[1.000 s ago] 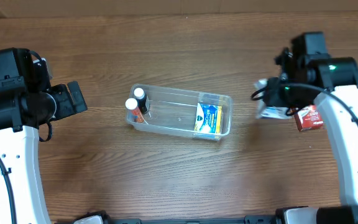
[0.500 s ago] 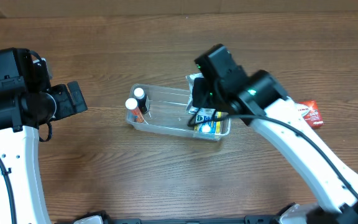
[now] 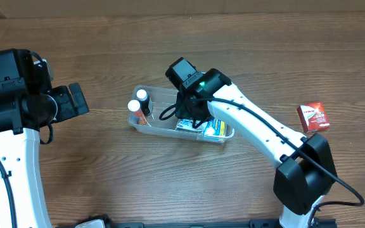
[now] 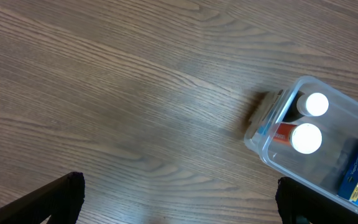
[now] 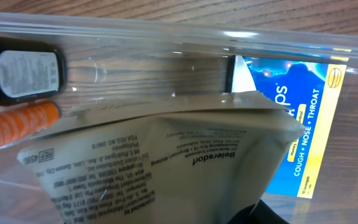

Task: Pack container
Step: 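Carry the white packet with the right gripper over the container, then lower the white packet into the container beside the blue box, then push the white packet down into place and open the right gripper, then lift the right gripper and move it right over the red box, then lower the right gripper and grasp the red-and-white box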

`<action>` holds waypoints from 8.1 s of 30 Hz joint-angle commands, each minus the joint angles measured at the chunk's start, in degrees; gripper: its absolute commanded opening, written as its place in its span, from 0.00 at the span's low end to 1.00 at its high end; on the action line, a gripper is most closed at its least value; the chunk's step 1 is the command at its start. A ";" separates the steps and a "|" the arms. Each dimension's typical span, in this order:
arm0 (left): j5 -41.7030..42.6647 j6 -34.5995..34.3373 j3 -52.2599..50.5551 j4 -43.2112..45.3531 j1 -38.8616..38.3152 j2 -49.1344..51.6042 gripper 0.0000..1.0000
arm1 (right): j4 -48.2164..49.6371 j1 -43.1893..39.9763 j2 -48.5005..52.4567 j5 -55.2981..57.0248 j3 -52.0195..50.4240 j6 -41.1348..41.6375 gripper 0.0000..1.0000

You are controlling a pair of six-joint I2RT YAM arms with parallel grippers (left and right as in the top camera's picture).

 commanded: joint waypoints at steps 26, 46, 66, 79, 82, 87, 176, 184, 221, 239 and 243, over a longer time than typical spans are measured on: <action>0.09 -0.20 0.02 0.00 -0.02 0.09 1.00 | 2.19 0.28 1.81 -1.90 0.44 -2.19 0.21; 0.07 -0.20 0.02 -0.02 -0.02 0.09 1.00 | 7.91 3.23 10.19 -3.63 -1.44 -11.26 0.04; 0.09 -0.20 0.02 -0.20 -0.02 0.09 1.00 | 6.43 3.74 10.58 1.75 1.53 -15.58 0.04; 0.07 -0.20 0.02 -0.17 -0.02 0.09 1.00 | 9.73 3.93 7.02 5.29 3.34 -20.46 0.04; 0.07 -0.20 0.02 -0.17 -0.02 0.09 1.00 | 10.40 3.93 5.07 5.29 3.98 -21.99 0.04; 0.07 -0.20 0.02 -0.20 -0.02 0.09 1.00 | 10.84 3.93 4.11 5.25 4.31 -21.97 0.04; 0.09 -0.20 0.02 -0.44 -0.02 0.09 1.00 | 13.75 2.64 13.92 -2.08 4.94 -29.00 0.04; 0.44 -0.17 0.02 -0.42 -0.02 0.09 1.00 | 10.12 2.40 13.92 1.40 4.94 -28.79 0.04; 0.42 -0.20 0.02 -0.15 -0.02 0.09 1.00 | -18.86 -53.70 -6.86 3.67 14.58 -33.99 1.00; 0.42 -0.17 0.02 -0.07 -0.02 0.09 1.00 | -0.48 -63.39 -6.86 -3.78 -12.83 -38.51 1.00; 0.42 -0.17 0.02 0.04 -0.02 0.09 1.00 | 2.25 -63.39 -6.86 -3.82 -13.29 -46.23 1.00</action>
